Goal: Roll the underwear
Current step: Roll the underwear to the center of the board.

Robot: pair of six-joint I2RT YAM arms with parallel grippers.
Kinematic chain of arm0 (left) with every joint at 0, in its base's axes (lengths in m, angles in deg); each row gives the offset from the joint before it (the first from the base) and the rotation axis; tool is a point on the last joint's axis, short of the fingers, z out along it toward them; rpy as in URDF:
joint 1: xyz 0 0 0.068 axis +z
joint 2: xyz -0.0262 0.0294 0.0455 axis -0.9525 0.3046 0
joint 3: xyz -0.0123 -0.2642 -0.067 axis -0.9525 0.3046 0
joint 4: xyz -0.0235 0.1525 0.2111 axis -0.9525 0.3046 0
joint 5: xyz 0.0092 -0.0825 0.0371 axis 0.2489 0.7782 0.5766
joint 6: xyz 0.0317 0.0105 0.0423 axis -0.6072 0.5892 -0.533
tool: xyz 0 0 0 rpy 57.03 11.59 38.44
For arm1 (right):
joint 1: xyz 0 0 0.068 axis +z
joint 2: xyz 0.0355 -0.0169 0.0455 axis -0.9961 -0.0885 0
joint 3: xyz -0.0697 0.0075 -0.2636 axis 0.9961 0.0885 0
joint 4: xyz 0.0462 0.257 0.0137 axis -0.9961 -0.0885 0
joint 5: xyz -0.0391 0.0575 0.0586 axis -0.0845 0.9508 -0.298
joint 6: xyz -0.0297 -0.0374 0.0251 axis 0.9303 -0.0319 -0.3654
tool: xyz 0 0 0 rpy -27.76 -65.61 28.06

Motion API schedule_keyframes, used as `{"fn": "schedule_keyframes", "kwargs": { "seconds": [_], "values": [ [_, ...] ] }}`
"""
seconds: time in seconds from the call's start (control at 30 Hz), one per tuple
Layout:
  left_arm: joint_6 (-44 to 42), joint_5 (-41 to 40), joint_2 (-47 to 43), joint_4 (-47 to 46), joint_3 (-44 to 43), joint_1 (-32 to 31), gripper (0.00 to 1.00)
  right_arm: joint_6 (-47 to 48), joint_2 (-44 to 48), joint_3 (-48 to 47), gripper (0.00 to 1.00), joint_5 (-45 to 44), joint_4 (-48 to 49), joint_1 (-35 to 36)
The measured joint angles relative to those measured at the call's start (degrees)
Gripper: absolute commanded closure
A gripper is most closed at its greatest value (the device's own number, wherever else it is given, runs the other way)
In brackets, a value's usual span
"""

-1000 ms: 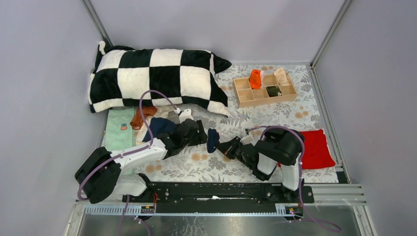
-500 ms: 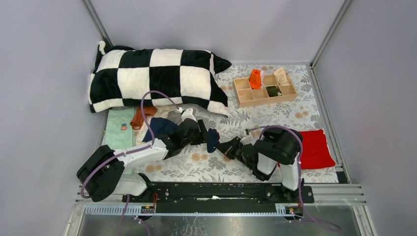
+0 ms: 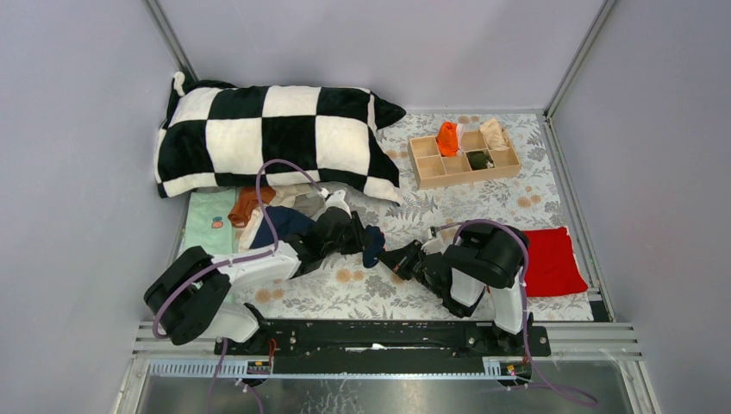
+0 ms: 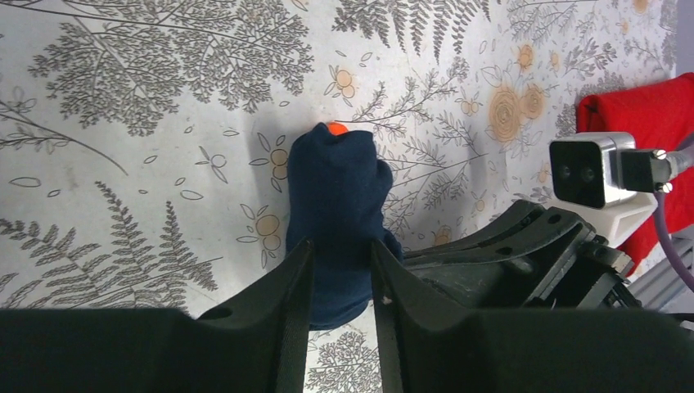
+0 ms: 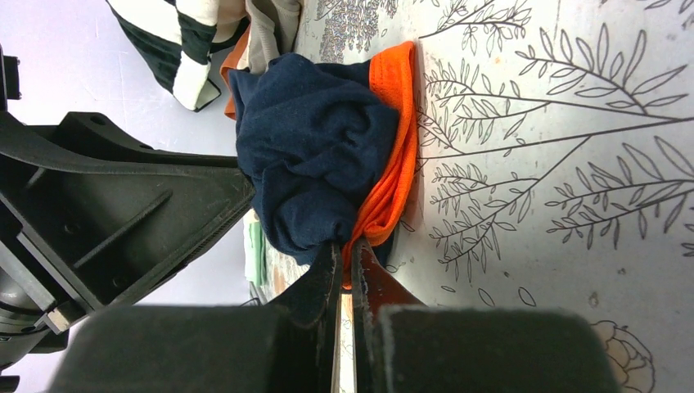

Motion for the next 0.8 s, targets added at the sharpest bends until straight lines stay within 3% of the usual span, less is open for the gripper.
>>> {"fn": "schedule_keyframes", "kwargs": {
  "seconds": [0.37, 0.6, 0.73, 0.8],
  "values": [
    [-0.1, 1.5, 3.5, -2.3, -1.5, 0.0, 0.8, -0.5, -0.5, 0.0, 1.0, 0.0, 0.4, -0.1],
    [-0.6, 2.0, 7.8, -3.3, -4.6, 0.0, 0.83, -0.6, -0.8, -0.1, 1.0, -0.1, 0.4, -0.5],
    [-1.0, 2.0, 9.3, -4.0, -5.6, -0.5, 0.82, -0.7, -1.0, -0.1, 1.0, -0.5, 0.5, -0.5],
    [-1.3, 1.7, 9.4, -4.0, -5.7, -0.8, 0.75, -0.7, -1.1, -0.1, 1.0, -0.6, 0.6, -0.5]
  ]
}}
